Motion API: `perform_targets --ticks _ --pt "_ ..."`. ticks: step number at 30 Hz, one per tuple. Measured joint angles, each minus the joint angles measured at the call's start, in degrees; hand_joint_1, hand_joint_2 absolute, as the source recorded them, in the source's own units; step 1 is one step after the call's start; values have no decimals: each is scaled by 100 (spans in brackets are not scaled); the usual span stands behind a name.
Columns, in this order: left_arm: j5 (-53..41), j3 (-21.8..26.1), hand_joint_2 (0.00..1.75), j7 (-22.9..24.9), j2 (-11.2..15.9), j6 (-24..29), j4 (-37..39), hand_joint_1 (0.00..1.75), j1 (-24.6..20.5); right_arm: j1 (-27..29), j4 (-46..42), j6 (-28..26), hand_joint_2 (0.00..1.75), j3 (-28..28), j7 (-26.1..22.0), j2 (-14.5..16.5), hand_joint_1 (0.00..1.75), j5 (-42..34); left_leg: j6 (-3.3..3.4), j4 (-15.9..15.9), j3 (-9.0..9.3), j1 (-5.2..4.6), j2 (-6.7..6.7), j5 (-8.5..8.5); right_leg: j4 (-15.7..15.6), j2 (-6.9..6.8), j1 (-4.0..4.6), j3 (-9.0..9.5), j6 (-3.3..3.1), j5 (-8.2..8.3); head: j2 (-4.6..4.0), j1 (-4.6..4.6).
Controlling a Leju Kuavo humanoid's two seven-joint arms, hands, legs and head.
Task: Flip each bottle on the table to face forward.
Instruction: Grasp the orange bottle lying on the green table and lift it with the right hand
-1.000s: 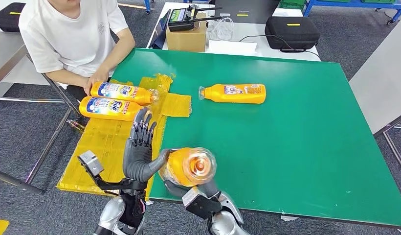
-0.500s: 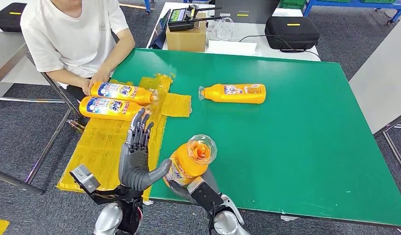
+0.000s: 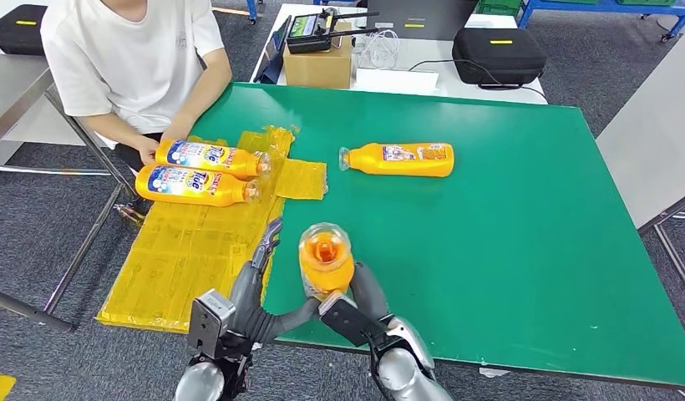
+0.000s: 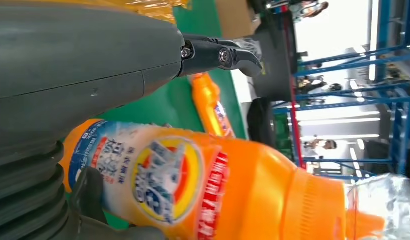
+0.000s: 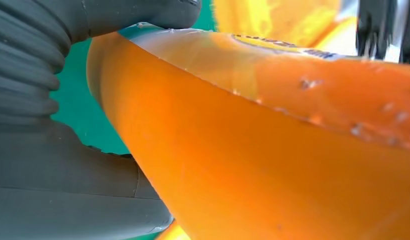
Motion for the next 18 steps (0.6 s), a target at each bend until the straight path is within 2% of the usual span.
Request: perform_targets --ticks 5,13,18 --pt "126 14 175 199 2 -241 94 0 -49 -166 148 -58 175 295 141 -19 175 565 0 0 0 0 0 0 0 0 0 0 0 0 0 0" --pt "412 57 175 242 -9 -467 166 0 -146 -348 436 -127 175 667 109 -16 174 750 0 0 -1 0 0 0 0 0 0 0 0 0 0 0" --pt "1083 131 175 413 -29 -826 205 0 -169 -456 560 -278 175 801 119 -16 158 760 0 0 0 0 0 0 0 0 0 -1 0 0 0 -1"
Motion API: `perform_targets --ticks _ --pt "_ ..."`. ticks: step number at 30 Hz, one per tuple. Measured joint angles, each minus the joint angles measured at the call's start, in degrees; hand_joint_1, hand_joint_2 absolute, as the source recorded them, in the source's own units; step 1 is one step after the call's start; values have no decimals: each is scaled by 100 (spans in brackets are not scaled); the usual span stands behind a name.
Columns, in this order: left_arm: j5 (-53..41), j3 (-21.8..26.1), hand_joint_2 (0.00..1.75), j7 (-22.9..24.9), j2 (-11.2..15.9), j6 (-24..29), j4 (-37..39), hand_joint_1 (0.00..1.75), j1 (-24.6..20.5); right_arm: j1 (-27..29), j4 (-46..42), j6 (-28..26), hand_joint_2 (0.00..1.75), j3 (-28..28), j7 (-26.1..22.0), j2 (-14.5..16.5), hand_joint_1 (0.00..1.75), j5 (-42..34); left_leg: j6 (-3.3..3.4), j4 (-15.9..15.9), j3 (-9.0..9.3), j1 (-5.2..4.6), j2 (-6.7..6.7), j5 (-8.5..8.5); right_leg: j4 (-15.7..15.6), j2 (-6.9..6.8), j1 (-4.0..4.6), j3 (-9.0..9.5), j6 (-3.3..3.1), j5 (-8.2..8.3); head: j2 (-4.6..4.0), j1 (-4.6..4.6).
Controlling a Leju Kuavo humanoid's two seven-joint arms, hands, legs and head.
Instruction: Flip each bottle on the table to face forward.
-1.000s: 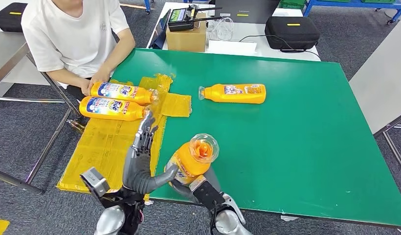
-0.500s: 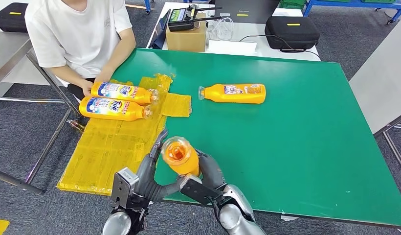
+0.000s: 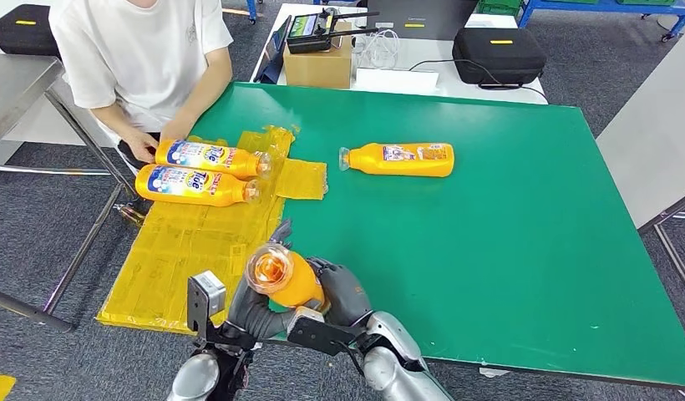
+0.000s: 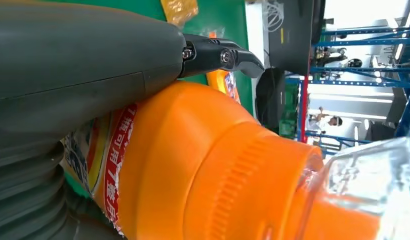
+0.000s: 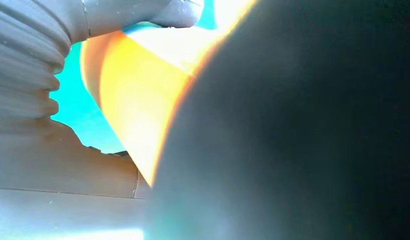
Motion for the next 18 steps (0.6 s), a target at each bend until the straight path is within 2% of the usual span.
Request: perform_targets --ticks 1,2,3,4,5,6,7,10,18 --pt "69 14 175 31 -8 -5 1 0 0 -19 22 -34 175 22 19 1 134 13 0 0 0 0 0 0 0 0 0 0 0 0 0 1" --pt "110 24 175 69 -19 26 1 19 0 -35 44 -68 175 41 48 3 94 29 0 0 0 0 0 0 0 0 0 0 0 0 0 1" --pt "129 32 175 113 -28 86 1 55 0 -51 67 -105 175 60 79 8 55 51 0 0 0 0 0 0 0 0 0 0 0 0 0 1" --pt "129 37 175 154 -36 166 1 99 0 -63 89 -142 175 77 112 13 17 75 0 0 0 0 0 0 0 0 0 0 0 0 0 1" --pt "117 37 175 185 -45 259 1 142 0 -71 110 -187 175 92 143 20 0 99 0 0 0 0 0 0 0 0 0 0 0 0 0 0" --pt "107 38 175 203 -57 343 1 167 -1 -77 128 -240 175 105 172 26 0 118 0 0 0 0 0 0 0 0 0 0 0 0 0 1" --pt "107 40 175 220 -70 417 1 175 -3 -78 145 -301 131 113 196 34 0 134 0 0 0 0 0 0 0 0 0 0 0 0 0 1" --pt "128 50 175 281 -103 583 7 175 -21 -73 186 -494 0 128 235 68 0 195 0 0 0 0 1 0 0 0 0 -1 0 0 0 0" --pt "-38 95 175 258 -131 1073 58 175 -69 -43 215 -1039 0 135 239 134 0 209 0 0 -1 0 0 0 0 0 0 -1 0 0 0 1"
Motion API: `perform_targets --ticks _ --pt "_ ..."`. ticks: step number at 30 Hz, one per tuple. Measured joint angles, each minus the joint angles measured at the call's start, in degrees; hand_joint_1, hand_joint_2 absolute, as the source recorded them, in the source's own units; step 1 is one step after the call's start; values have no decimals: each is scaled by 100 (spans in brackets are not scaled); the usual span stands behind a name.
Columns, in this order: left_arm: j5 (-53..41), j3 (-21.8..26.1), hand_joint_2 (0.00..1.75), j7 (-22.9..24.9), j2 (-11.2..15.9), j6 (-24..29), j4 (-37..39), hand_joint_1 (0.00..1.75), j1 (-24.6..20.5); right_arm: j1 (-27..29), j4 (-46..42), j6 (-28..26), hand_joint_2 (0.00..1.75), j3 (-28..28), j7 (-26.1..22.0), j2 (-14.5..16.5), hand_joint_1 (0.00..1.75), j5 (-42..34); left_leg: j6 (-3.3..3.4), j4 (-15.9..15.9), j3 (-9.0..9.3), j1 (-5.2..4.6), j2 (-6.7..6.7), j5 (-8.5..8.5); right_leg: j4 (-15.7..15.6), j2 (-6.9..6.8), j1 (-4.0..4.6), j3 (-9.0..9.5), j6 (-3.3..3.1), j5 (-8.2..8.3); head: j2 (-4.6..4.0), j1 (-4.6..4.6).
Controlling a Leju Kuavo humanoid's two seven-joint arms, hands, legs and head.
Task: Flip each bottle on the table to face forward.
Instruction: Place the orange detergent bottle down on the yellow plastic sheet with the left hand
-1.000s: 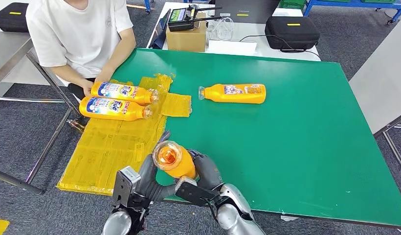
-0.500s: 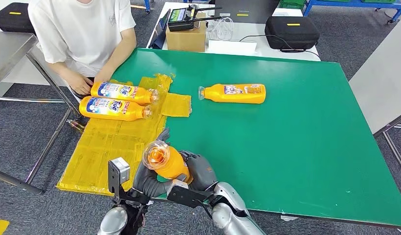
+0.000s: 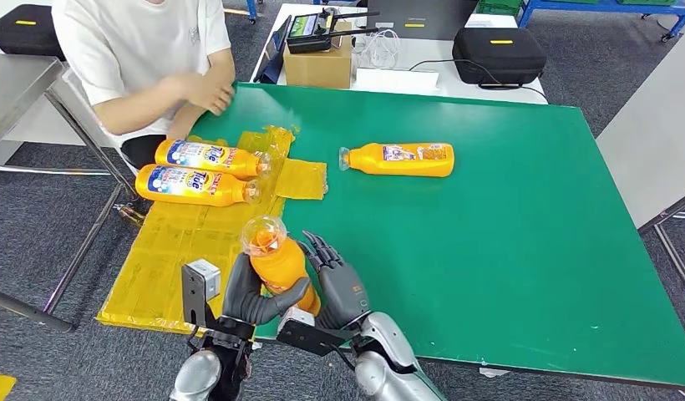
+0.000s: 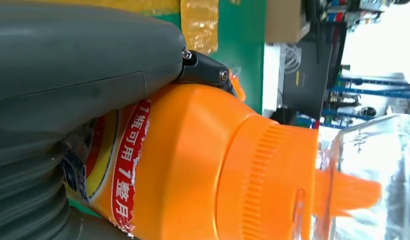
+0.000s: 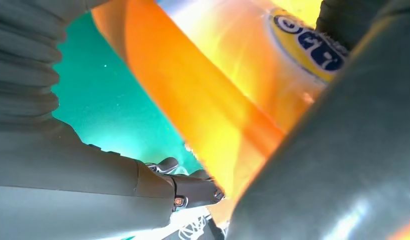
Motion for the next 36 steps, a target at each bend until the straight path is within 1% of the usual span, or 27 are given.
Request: perform_targets --ticks 4,9,12,14,16,18,20,24,28,29,30,31,32,33,35,36 --pt "-404 92 175 -78 2 526 31 175 -80 9 -2 -244 0 -14 -29 50 0 -32 0 0 0 0 0 0 0 0 0 0 0 0 0 1" --pt "-875 303 175 -161 37 987 71 175 -244 36 -2 -463 0 -44 -149 115 0 -104 0 0 0 0 0 0 1 0 0 0 0 0 0 0" --pt "-1851 377 175 -130 175 1390 121 175 -365 49 -11 -545 0 -84 -241 136 0 -188 0 0 0 0 0 1 1 0 0 0 0 0 0 1" --pt "-2853 413 175 -58 356 1645 180 175 -465 77 -58 -561 0 -134 -300 140 0 -243 0 0 0 1 1 1 1 0 0 0 0 0 0 2" --pt "-3744 493 175 26 547 1778 263 175 -548 127 -138 -550 0 -201 -339 146 0 -282 0 0 1 1 3 1 2 2 1 0 0 0 0 1" --pt "-4318 597 175 103 708 1770 360 175 -611 184 -209 -522 0 -265 -362 149 0 -308 0 0 1 1 3 1 2 3 1 -1 0 0 0 1" --pt "-4703 679 175 189 867 1658 471 175 -673 235 -261 -477 0 -321 -394 149 0 -321 0 0 1 1 2 1 2 2 1 -1 0 0 0 1" --pt "-5347 706 175 372 1205 1237 792 174 -861 338 -319 -384 0 -396 -468 149 0 -366 0 0 1 1 4 1 2 3 1 -1 0 0 1 1" --pt "-5549 672 175 473 1490 744 1263 175 -1124 423 -334 -315 0 -440 -590 149 0 -455 0 0 1 1 1 1 2 1 1 -1 0 0 0 2" --pt "-5552 655 175 481 1547 644 1400 172 -1212 437 -334 -300 0 -445 -625 150 0 -480 0 0 2 1 1 2 2 1 1 -1 0 0 0 2" --pt "-5544 637 175 486 1602 552 1560 159 -1314 451 -334 -286 0 -449 -664 150 0 -510 0 0 2 1 1 2 3 1 1 0 0 0 0 1" --pt "-5526 623 175 486 1645 477 1725 143 -1419 462 -333 -274 0 -451 -699 151 0 -539 0 0 3 1 0 2 3 1 1 1 0 0 0 1" --pt "-5503 615 175 476 1678 415 1881 109 -1520 473 -332 -266 0 -452 -729 153 0 -567 0 0 5 1 0 2 3 1 1 4 0 0 0 1" --pt "-5478 610 175 455 1703 359 2042 71 -1619 481 -329 -262 0 -453 -759 156 0 -595 0 0 9 1 0 2 4 1 0 7 0 0 0 1" --pt "-5421 592 175 379 1738 230 2361 15 -1815 488 -315 -260 0 -454 -818 165 0 -655 0 -1 15 1 -1 2 4 0 0 15 0 0 0 1" --pt "-5374 569 175 326 1754 124 2536 6 -1921 488 -303 -263 0 -455 -853 171 0 -693 0 -1 18 1 -1 2 4 0 0 19 0 0 0 2"
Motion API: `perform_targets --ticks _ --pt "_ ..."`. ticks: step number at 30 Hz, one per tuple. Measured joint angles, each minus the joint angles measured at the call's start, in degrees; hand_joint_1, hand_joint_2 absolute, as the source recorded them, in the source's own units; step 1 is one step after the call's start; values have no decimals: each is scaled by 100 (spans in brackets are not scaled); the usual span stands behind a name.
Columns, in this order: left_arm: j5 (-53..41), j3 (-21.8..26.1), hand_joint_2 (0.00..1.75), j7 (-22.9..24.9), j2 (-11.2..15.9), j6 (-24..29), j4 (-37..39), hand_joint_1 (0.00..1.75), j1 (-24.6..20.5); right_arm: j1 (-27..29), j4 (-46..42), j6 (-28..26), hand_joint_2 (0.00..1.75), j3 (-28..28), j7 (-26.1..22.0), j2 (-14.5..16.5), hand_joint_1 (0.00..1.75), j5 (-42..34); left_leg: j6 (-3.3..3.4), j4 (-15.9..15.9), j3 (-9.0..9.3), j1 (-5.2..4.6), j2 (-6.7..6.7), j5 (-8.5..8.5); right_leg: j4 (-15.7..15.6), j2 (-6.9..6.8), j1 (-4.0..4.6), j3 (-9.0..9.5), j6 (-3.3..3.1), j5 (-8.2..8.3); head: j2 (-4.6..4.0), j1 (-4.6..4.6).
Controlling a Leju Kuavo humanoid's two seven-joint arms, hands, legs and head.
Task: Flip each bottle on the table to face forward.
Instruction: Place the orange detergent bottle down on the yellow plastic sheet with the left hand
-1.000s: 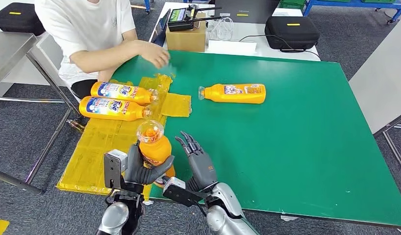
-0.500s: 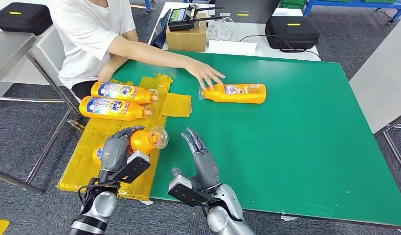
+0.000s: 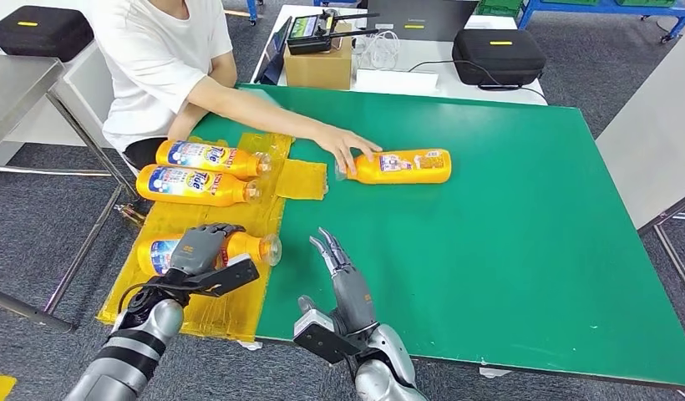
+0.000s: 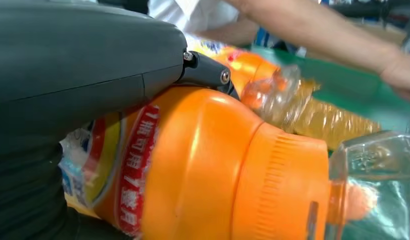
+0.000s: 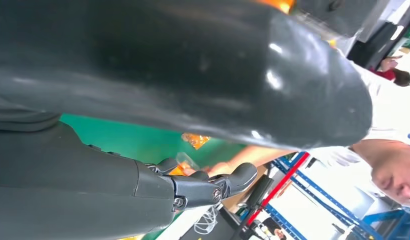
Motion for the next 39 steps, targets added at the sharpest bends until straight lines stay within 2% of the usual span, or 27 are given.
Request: perform_targets --ticks 3,9,14,18,22,27,32,36,38,39 --pt "134 -97 175 -116 59 -328 496 0 -272 -1 48 -16 0 0 -95 12 0 -100 0 -1 10 0 7 0 3 3 0 8 0 0 0 -1" --pt "285 -218 175 -36 81 -489 1140 0 -600 -12 152 -63 0 -3 -201 13 0 -238 0 -1 22 0 -2 0 4 1 -1 24 0 0 0 -1" --pt "534 -259 175 31 137 -674 1426 0 -767 -51 272 -117 0 -4 -301 29 0 -352 0 -2 28 0 0 0 5 2 -1 31 0 0 0 -1" --pt "977 -216 175 -79 148 -534 1415 0 -723 -64 341 -181 0 -6 -327 42 0 -386 0 -3 36 0 3 0 5 2 -1 36 0 0 0 0" --pt "1973 73 175 -656 -12 -255 796 0 -261 -61 369 -197 0 -8 -348 39 0 -428 -1 -2 37 0 10 0 5 7 0 27 0 0 0 -1" --pt "4080 658 175 -1021 -547 -654 -534 0 451 -42 367 -227 0 -14 -298 35 0 -353 0 1 7 -2 5 0 3 3 -2 5 0 0 0 2" --pt "4925 940 175 -1342 -957 -680 -1565 0 746 -40 349 -234 0 -15 -240 38 0 -315 0 1 -2 -2 3 -1 2 4 -1 -6 0 0 0 -1" --pt "5082 989 0 -1633 -1116 -620 -2147 0 922 -40 296 -227 0 -19 -184 38 0 -255 0 1 -5 3 2 -1 2 4 3 -11 0 0 0 -1" --pt "5159 992 0 -1668 -1164 -623 -2337 0 983 -38 268 -228 0 -22 -157 35 0 -214 0 1 -6 3 3 0 3 4 3 -11 0 0 0 -1" --pt "5198 993 44 -1686 -1185 -628 -2416 0 1009 -37 254 -241 0 -25 -120 28 0 -164 0 1 -6 3 3 0 3 4 2 -10 0 0 0 0"
